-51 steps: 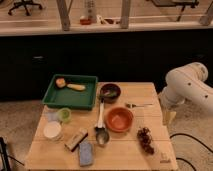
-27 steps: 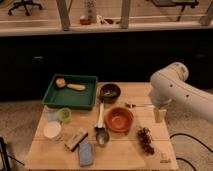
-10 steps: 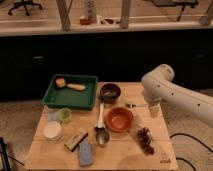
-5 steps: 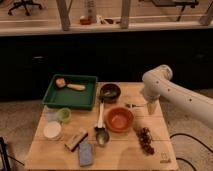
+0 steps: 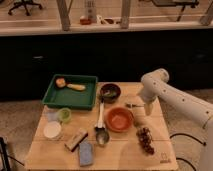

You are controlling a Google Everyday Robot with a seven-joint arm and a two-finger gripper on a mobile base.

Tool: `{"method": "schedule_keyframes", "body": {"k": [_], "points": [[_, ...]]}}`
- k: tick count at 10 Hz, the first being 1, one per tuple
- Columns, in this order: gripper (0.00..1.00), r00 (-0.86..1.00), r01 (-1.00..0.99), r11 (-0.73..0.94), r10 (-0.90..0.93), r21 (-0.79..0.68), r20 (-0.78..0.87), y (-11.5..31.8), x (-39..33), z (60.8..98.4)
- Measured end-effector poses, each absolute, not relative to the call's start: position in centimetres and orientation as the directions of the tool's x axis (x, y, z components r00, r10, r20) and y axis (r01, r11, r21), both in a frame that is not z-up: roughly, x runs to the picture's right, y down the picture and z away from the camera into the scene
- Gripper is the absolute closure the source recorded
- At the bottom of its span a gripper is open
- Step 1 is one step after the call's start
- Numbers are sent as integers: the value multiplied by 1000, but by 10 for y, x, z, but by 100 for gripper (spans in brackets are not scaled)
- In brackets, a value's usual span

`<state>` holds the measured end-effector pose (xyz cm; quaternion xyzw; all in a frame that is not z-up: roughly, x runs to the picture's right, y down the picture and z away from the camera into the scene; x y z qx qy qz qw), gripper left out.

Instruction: Place fork in metal cup

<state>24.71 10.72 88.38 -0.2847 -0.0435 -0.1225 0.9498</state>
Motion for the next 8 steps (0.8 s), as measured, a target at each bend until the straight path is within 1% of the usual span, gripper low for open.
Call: {"method": "schedule_keyframes", "body": {"k": [4, 5, 6, 7, 8], "points": [[20, 964, 262, 785, -191, -561, 183, 119, 247, 915], [21, 964, 262, 779, -188, -570, 186, 121, 247, 922], [27, 964, 263, 773, -187, -578, 189, 124, 246, 929], [36, 963, 265, 769, -187, -582, 192, 125, 244, 934], [50, 964, 264, 760, -181, -593, 196, 126, 243, 939]]}}
